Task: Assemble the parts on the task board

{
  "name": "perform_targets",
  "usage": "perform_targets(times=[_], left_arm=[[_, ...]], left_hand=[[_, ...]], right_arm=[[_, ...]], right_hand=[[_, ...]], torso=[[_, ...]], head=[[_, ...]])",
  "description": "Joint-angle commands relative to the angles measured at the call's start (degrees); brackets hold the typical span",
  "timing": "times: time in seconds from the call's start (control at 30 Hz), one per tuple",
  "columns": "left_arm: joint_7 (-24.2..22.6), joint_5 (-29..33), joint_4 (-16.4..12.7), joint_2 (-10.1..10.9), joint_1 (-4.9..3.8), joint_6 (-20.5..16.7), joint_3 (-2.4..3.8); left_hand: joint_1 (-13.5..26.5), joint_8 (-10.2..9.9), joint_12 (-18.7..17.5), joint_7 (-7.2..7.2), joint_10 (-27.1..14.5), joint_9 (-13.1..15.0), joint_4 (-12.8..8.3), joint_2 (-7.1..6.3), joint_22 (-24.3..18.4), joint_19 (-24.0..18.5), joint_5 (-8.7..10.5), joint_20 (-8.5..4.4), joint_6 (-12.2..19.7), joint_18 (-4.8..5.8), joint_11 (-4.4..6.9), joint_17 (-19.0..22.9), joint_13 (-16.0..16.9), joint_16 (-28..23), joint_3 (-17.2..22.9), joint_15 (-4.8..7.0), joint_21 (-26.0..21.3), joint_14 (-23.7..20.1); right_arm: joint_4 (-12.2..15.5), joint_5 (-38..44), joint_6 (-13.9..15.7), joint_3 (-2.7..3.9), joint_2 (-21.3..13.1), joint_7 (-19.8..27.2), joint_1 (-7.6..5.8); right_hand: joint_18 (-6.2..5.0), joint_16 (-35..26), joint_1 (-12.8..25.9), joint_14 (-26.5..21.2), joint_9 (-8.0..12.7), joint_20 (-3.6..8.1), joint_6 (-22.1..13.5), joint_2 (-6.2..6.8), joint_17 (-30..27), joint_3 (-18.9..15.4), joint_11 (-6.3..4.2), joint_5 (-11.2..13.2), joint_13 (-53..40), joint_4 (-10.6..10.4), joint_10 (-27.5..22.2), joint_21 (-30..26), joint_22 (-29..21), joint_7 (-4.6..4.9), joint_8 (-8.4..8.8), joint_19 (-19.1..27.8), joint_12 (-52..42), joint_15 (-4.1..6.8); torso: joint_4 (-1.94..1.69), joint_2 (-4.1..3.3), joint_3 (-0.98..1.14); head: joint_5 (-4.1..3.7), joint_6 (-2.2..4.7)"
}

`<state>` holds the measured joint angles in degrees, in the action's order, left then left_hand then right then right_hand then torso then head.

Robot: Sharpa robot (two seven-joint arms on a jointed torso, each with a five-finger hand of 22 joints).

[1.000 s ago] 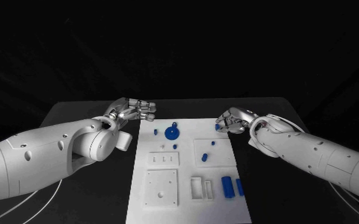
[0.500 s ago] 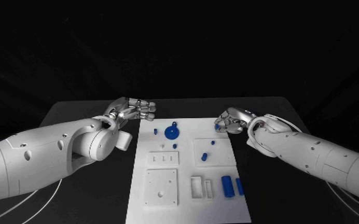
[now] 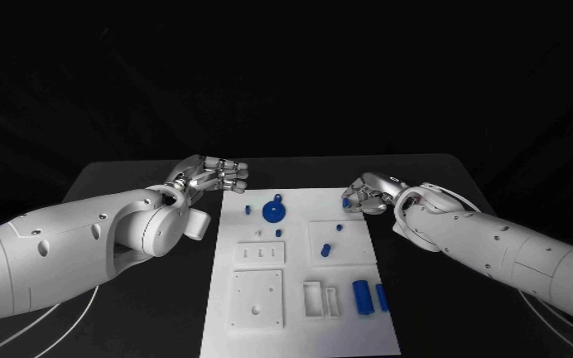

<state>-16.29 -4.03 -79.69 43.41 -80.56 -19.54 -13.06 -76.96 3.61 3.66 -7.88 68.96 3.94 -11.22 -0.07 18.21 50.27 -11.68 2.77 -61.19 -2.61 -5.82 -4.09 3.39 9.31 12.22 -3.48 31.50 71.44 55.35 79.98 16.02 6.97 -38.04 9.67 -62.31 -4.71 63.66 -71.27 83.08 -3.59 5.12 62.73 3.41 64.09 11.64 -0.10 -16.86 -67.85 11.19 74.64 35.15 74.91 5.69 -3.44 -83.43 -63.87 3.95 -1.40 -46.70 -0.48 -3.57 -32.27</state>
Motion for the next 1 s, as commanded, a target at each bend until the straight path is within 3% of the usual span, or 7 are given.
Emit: perform_targets(times=[0.03, 0.6, 0.77, 1.0], left_arm=[[-0.37, -0.20, -0.09, -0.15, -0.06, 0.91, 0.06], [-0.33, -0.22, -0.14, -0.21, -0.06, 0.90, 0.06], [-0.32, -0.23, -0.14, -0.24, -0.06, 0.93, 0.06], [-0.32, -0.23, -0.14, -0.22, -0.06, 0.89, 0.06]], left_hand=[[0.18, -0.02, -0.29, -0.02, -0.40, 0.02, -0.12, -0.13, -0.06, -0.40, 0.15, -0.03, 0.42, -1.12, 0.04, 0.04, -0.03, -0.31, 0.00, -0.36, 0.29, 0.04], [0.19, -0.01, -0.28, -0.03, -0.48, 0.02, -0.04, -0.16, -0.23, -0.34, 0.17, 0.00, 0.49, -1.13, 0.02, 0.04, -0.03, -0.32, 0.00, -0.38, 0.24, -0.02], [0.19, -0.01, -0.28, -0.03, -0.48, 0.02, -0.04, -0.16, -0.23, -0.34, 0.17, 0.00, 0.49, -1.13, 0.02, 0.04, -0.03, -0.32, 0.00, -0.38, 0.24, -0.02], [0.19, -0.01, -0.28, -0.03, -0.48, 0.02, -0.04, -0.16, -0.23, -0.34, 0.17, 0.00, 0.49, -1.13, 0.02, 0.04, -0.03, -0.32, 0.00, -0.38, 0.24, -0.02]], right_arm=[[-0.21, 0.84, -0.40, 0.00, 0.15, -0.31, 0.08], [-0.89, 0.99, -0.17, -0.02, 0.64, -0.27, 0.49], [-0.87, 0.82, -0.05, -0.02, 0.65, -0.11, 0.52], [-0.82, 0.60, 0.94, -0.02, 0.53, -0.09, 0.53]], right_hand=[[0.38, 0.23, 0.20, 0.06, -0.07, 0.27, -0.29, -0.06, 0.06, -0.07, -0.12, -0.28, -0.05, -0.28, 0.37, 0.39, 4.02, -0.07, -0.10, -0.10, -0.33, 0.25], [0.34, 0.27, 0.26, 0.09, -0.08, 0.25, -0.23, -0.21, 0.16, -0.18, -0.13, -0.25, -0.11, -0.64, 0.44, 0.48, 4.03, -0.09, -0.13, -0.14, -0.37, 0.25], [0.43, 0.33, 0.35, 0.13, -0.11, 0.36, 1.15, -0.82, 0.26, 0.24, -0.43, 0.11, -0.25, -0.82, 0.56, 0.65, 4.06, -0.59, -0.15, -0.19, -0.52, 0.42], [0.86, 0.39, 0.41, 0.19, -0.31, 0.92, 5.16, -2.40, 0.45, 2.76, -1.15, 2.56, -0.41, -0.72, 0.70, 0.81, 4.08, -1.78, -0.18, -0.20, -0.54, 1.00]], torso=[[-0.04, 0.00, 0.01], [0.02, -0.01, 0.01], [0.02, 0.01, 0.00], [-0.01, 0.04, -0.01]], head=[[-0.13, -0.04], [-0.28, -0.28], [-0.26, -0.33], [-0.18, -0.35]])
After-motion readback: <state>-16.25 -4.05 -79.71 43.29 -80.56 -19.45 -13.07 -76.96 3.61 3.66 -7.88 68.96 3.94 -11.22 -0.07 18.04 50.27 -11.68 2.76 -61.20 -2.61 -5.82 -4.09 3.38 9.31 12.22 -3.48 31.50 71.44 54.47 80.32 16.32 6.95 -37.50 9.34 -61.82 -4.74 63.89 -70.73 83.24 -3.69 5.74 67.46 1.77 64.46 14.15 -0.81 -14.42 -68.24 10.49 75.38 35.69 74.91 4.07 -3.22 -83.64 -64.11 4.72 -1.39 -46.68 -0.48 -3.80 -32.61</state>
